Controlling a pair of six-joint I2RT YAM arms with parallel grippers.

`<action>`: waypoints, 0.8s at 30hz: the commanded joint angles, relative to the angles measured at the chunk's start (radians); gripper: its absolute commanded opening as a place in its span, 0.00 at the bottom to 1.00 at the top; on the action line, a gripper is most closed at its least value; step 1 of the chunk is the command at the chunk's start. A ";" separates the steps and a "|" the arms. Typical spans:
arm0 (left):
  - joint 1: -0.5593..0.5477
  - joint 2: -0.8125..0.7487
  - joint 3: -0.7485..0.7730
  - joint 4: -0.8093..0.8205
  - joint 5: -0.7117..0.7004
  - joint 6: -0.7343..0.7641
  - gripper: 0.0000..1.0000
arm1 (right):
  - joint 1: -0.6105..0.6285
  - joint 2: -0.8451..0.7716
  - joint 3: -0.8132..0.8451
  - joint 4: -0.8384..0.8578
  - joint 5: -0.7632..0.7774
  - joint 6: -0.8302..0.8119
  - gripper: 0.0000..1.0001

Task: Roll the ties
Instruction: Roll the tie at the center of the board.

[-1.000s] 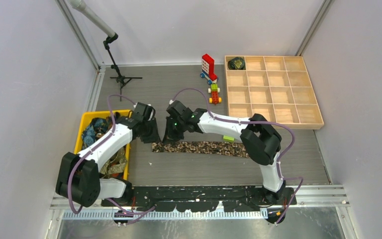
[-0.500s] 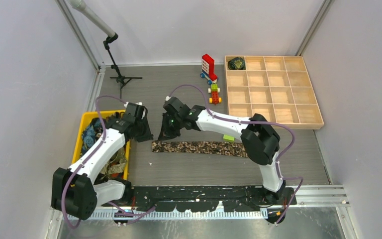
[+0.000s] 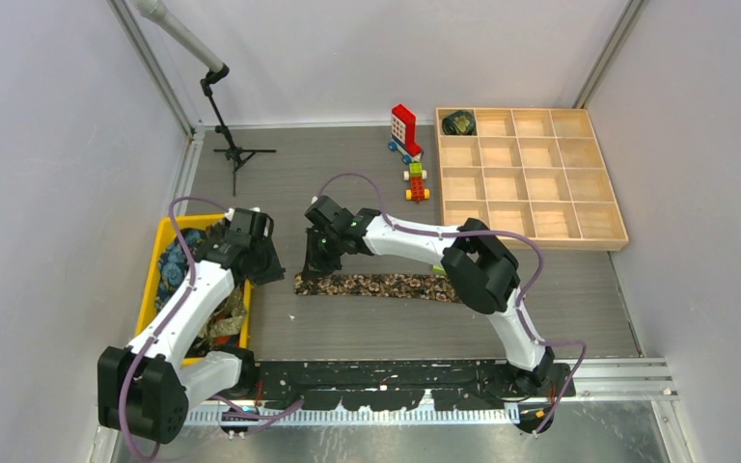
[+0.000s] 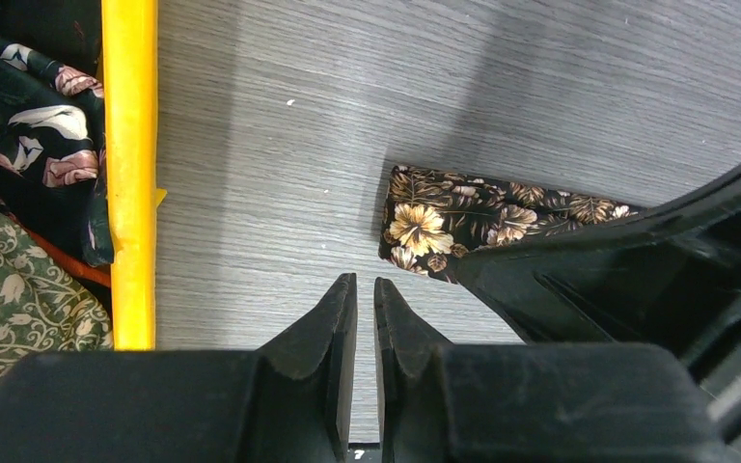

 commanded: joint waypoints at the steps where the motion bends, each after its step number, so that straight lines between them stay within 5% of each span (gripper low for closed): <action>1: 0.003 -0.025 -0.010 0.002 -0.016 -0.009 0.14 | 0.004 0.010 0.039 -0.002 -0.014 -0.013 0.13; 13: 0.003 -0.013 -0.027 0.020 0.010 -0.017 0.18 | 0.003 -0.009 -0.036 0.019 -0.003 -0.011 0.13; 24: 0.003 -0.019 -0.071 0.092 0.098 0.001 0.48 | -0.017 -0.036 -0.112 0.059 -0.004 -0.008 0.12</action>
